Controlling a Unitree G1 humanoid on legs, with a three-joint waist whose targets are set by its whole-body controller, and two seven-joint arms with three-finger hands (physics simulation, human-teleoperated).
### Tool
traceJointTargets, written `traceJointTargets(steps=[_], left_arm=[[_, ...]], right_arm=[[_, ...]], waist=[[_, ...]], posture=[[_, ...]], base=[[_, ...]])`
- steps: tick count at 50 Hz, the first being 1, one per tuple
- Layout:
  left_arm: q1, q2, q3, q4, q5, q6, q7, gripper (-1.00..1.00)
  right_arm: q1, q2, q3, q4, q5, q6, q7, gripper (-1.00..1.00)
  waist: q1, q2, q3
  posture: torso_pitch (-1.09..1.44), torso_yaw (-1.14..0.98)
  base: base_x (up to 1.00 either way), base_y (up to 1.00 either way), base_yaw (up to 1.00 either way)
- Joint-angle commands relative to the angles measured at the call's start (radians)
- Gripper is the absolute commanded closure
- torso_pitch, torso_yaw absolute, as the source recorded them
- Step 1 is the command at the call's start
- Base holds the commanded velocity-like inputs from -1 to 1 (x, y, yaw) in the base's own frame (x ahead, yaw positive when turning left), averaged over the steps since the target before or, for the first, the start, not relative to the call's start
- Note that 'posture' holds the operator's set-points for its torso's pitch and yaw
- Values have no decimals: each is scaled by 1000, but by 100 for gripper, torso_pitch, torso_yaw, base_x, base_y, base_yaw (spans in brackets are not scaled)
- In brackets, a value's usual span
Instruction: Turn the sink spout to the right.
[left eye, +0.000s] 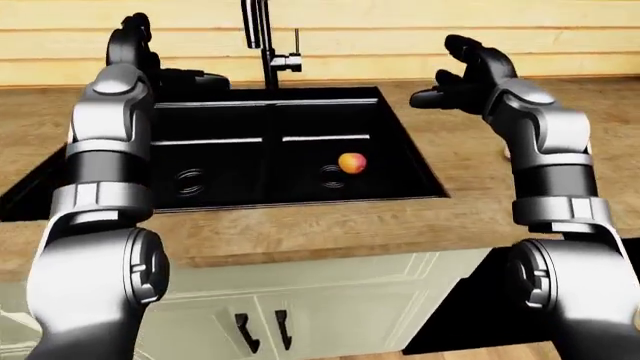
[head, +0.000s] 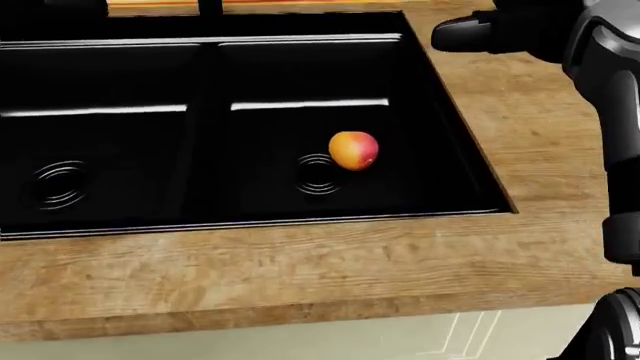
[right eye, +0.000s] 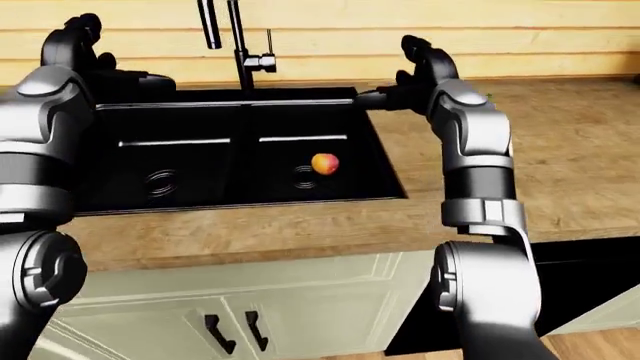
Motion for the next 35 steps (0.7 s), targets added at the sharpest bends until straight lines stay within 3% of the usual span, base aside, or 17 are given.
traceJointTargets(steps=[1, 3, 9, 12, 13, 14, 15, 18, 20, 22, 23, 25, 35], left_arm=[[-48, 32, 14, -33, 2, -30, 4, -100], [-45, 36, 16, -33, 1, -30, 4, -100], [-43, 42, 16, -41, 0, -24, 3, -100], [-41, 42, 16, -45, 1, -20, 5, -100], [-41, 43, 16, -47, 1, -18, 6, -100], [-40, 43, 15, -50, 2, -18, 6, -100], [-40, 43, 13, -51, 4, -18, 5, -100], [-42, 45, 16, -52, 4, -16, 7, -100], [-45, 50, 6, -47, 15, -10, 3, -100], [-51, 46, 24, -37, -4, -6, -1, -100], [-50, 45, 27, -40, -13, -6, -9, -100], [-47, 51, 31, -45, -22, -8, -8, -100], [-35, 76, 37, -71, -64, 10, -26, -100]], right_arm=[[-49, -8, -2, -36, 3, -22, -2, -100], [-50, -7, 0, -30, 1, -27, -2, -100], [-53, -7, 0, -33, 1, -24, -1, -100], [-55, -7, 0, -33, 0, -22, 0, -100], [-53, -8, -1, -36, 1, -22, 0, -100], [-51, -8, -1, -38, 1, -22, 0, -100], [-49, -9, -2, -40, 1, -20, 0, -100], [-46, -9, -3, -44, 2, -22, 0, -100], [-43, -7, -3, -48, 5, -29, 3, -100], [-46, -6, -3, -37, 6, -35, 4, -100], [-50, -6, -3, -32, 6, -37, 4, -100], [-55, -6, -2, -32, 7, -35, 4, -100], [-58, -12, -1, -49, 9, -16, 4, -100]], waist=[[8, -4, -35], [3, 11, -46], [-11, 74, -37], [-22, 137, -53], [-26, 168, -82], [-16, 138, -50], [-23, 158, -38], [-12, 136, -48], [-16, 112, -36], [-7, 102, -56], [-3, 89, -56], [-9, 33, -62], [-8, 61, -30]], posture=[[0, 0], [0, 0], [0, 0], [0, 0], [0, 0], [0, 0], [0, 0], [0, 0], [0, 0], [0, 0], [0, 0], [0, 0], [0, 0]], base=[[30, 0, 0], [31, 0, 0], [32, 0, 0], [32, 0, 0], [30, 0, 0], [32, 0, 0], [32, 0, 0], [32, 0, 0], [12, 0, 0], [0, 0, 0], [0, 0, 0], [0, 0, 0], [0, 0, 0]])
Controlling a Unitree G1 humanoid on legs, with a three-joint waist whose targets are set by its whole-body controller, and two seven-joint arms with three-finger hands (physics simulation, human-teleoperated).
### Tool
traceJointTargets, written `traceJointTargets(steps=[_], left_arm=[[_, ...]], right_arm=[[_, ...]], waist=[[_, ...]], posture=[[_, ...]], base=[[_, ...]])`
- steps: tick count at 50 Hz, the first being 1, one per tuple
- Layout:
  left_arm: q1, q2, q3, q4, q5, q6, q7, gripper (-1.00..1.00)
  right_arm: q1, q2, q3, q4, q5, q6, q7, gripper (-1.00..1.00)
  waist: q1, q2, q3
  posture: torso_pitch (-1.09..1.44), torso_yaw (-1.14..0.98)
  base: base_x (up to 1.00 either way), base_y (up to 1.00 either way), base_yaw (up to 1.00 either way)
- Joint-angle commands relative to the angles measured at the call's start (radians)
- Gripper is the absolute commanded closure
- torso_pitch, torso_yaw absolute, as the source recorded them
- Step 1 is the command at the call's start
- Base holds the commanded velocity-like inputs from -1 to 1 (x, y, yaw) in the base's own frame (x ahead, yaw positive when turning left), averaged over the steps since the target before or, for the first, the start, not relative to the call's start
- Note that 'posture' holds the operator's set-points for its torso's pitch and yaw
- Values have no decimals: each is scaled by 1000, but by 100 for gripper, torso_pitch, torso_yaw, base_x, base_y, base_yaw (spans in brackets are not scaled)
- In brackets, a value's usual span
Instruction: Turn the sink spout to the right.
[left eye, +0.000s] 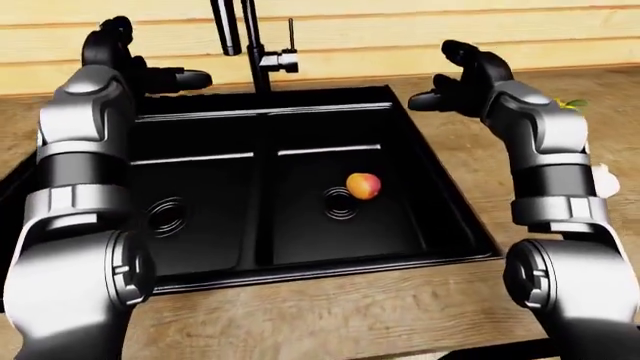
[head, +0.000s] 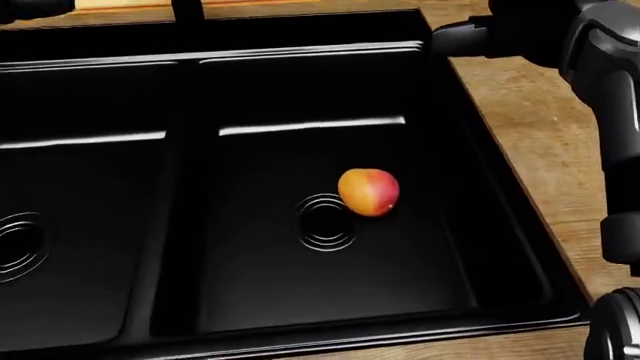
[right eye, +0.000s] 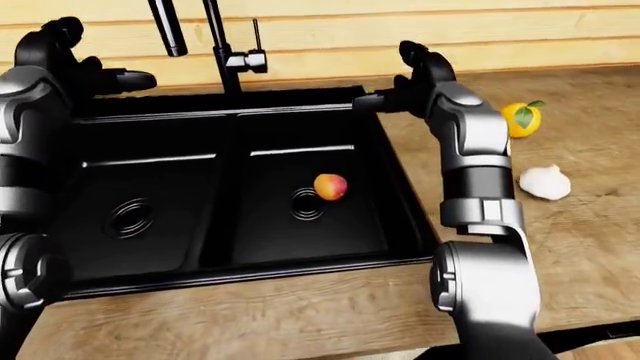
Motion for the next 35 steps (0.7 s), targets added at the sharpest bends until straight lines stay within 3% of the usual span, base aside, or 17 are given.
traceJointTargets(steps=[1, 21, 35], left_arm=[[-49, 20, 5, -51, -5, -42, 1, -100], [-61, 14, -7, -49, 3, -5, -5, -100], [-59, 13, -8, -72, 22, 20, -8, -100]], right_arm=[[-55, -14, -8, -56, 9, -43, 4, -100], [-47, -12, -8, -72, 6, -35, 3, -100], [-56, -11, -7, -62, 6, -37, 5, -100]], waist=[[2, 2, -44], [9, 4, -55], [8, 8, -98]], posture=[[0, 0], [-1, 0], [-8, 0]], base=[[0, 0, 0], [0, 0, 0], [0, 0, 0]])
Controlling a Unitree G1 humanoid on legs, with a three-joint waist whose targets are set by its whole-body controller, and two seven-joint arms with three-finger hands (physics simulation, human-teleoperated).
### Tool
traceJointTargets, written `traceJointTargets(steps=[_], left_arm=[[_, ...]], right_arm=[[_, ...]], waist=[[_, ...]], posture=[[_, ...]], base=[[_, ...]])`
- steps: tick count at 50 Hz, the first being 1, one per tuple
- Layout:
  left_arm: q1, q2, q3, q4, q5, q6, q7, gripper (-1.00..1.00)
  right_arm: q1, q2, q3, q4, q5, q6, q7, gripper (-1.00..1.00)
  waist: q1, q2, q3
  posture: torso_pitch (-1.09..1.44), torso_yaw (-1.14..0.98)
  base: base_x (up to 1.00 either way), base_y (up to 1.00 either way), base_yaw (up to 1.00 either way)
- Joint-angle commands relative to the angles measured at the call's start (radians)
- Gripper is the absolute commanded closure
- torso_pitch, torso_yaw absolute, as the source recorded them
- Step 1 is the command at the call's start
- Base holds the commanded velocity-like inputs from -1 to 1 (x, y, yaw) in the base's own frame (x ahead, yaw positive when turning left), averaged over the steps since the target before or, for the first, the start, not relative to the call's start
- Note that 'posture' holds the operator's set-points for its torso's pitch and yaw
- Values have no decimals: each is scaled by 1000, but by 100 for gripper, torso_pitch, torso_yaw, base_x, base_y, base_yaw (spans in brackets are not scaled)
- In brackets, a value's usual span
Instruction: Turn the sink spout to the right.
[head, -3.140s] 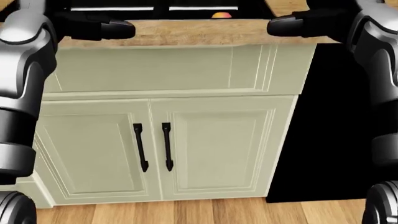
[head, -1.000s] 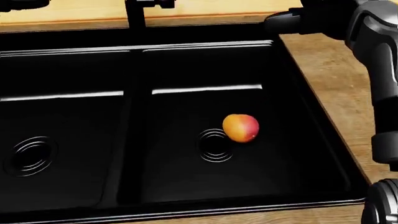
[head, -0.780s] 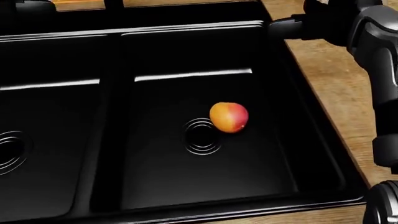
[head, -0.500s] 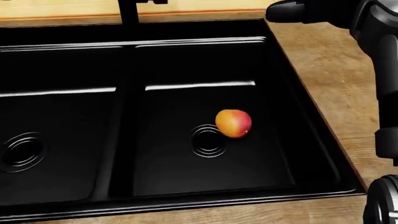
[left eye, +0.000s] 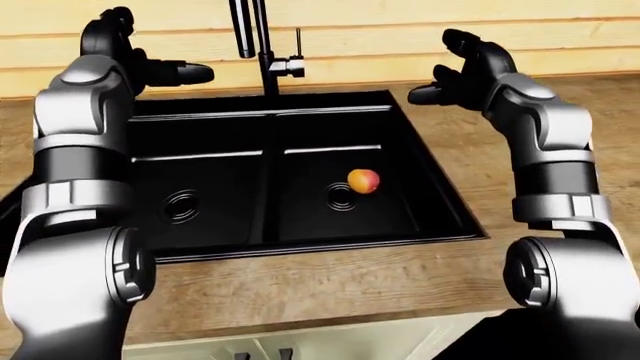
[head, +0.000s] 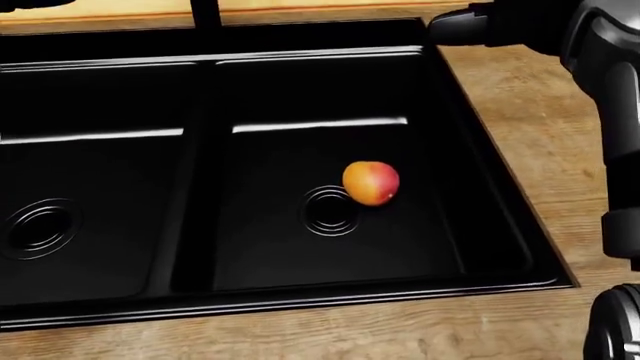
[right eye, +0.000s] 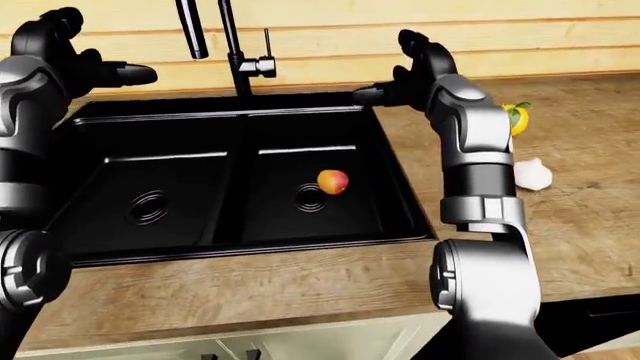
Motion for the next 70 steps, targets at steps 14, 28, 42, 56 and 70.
traceJointTargets(steps=[14, 28, 42, 56, 70], left_arm=[[-29, 9, 6, -42, 5, -19, 0, -100], [-44, 1, 1, -33, 16, -17, -4, -100], [-34, -37, -24, -14, 25, -1, -24, -100], [-141, -145, -4, 374, 37, -268, 156, -100], [-164, -267, -4, 438, 63, -343, 213, -100]], right_arm=[[-48, -12, -8, -37, 7, -26, 1, -100], [-46, -15, -7, -44, 8, -19, 1, -100], [-48, -13, -8, -44, 8, -19, 1, -100], [-25, -21, -15, -65, 19, -17, 0, -100], [-20, -25, -17, -75, 25, -12, 1, -100]], waist=[[0, 1, -107], [-6, 4, -216], [-2, 3, -297], [7, -13, -305], [7, -19, -307]], posture=[[-19, 0], [-33, 0], [-45, 0], [-45, 0], [-45, 0]], base=[[0, 0, 0], [0, 0, 0], [0, 0, 0], [0, 0, 0], [0, 0, 0]])
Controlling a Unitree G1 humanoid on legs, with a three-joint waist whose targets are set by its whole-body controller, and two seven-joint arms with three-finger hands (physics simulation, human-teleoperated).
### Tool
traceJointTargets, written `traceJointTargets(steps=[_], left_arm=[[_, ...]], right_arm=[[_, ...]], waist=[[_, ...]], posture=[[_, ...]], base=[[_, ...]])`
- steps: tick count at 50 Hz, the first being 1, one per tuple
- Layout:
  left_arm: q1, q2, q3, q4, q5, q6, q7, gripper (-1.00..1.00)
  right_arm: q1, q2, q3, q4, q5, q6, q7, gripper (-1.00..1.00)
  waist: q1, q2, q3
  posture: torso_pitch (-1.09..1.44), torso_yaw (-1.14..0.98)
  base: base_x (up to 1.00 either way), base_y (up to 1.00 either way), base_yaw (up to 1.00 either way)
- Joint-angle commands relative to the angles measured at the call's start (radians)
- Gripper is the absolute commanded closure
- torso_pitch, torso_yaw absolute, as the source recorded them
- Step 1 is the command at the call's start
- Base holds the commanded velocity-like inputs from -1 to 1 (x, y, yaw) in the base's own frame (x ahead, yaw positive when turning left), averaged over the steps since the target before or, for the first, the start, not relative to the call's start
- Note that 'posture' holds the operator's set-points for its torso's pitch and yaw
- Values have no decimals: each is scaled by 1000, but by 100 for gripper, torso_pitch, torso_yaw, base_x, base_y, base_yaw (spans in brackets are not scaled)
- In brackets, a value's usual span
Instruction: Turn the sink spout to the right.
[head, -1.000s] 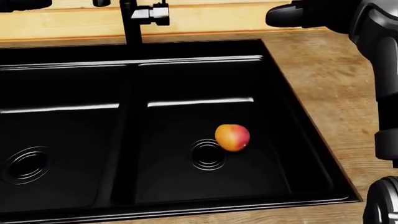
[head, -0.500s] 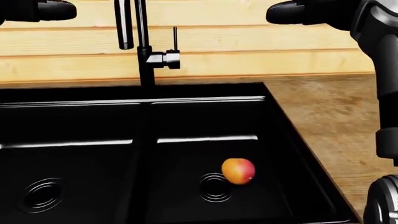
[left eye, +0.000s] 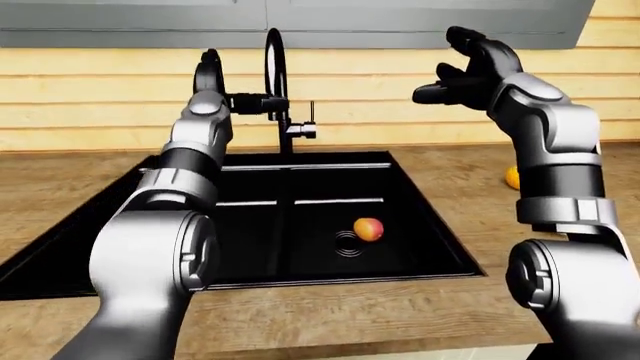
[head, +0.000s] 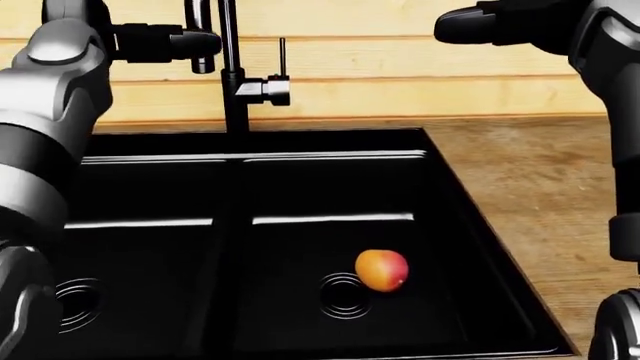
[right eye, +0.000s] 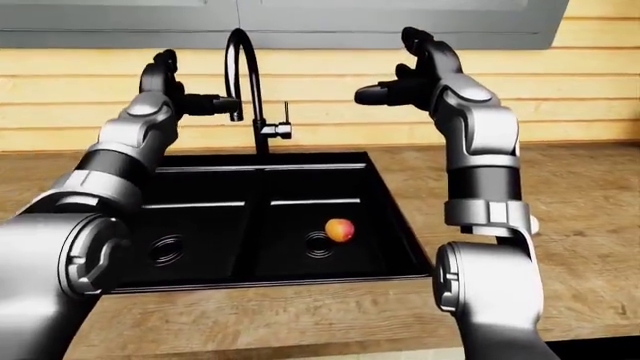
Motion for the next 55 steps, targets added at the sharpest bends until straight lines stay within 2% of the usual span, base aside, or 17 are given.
traceJointTargets(steps=[1, 13, 55], left_arm=[[-43, 0, 4, -36, 2, 2, 8, -100], [-56, -36, 18, -35, -17, 38, 30, -100], [-81, -157, -31, -58, -17, 40, 27, -100]], right_arm=[[-36, -14, -9, -37, 5, -24, -3, -100], [-26, -26, -14, -83, 14, 10, -7, -100], [8, -47, -29, -165, 34, 61, -13, -100]], waist=[[-1, -2, -15], [-6, -3, -17], [-5, -17, -17]], posture=[[-45, 0], [-45, 0], [-45, 0]], base=[[0, 0, 0], [0, 0, 0], [0, 0, 0]])
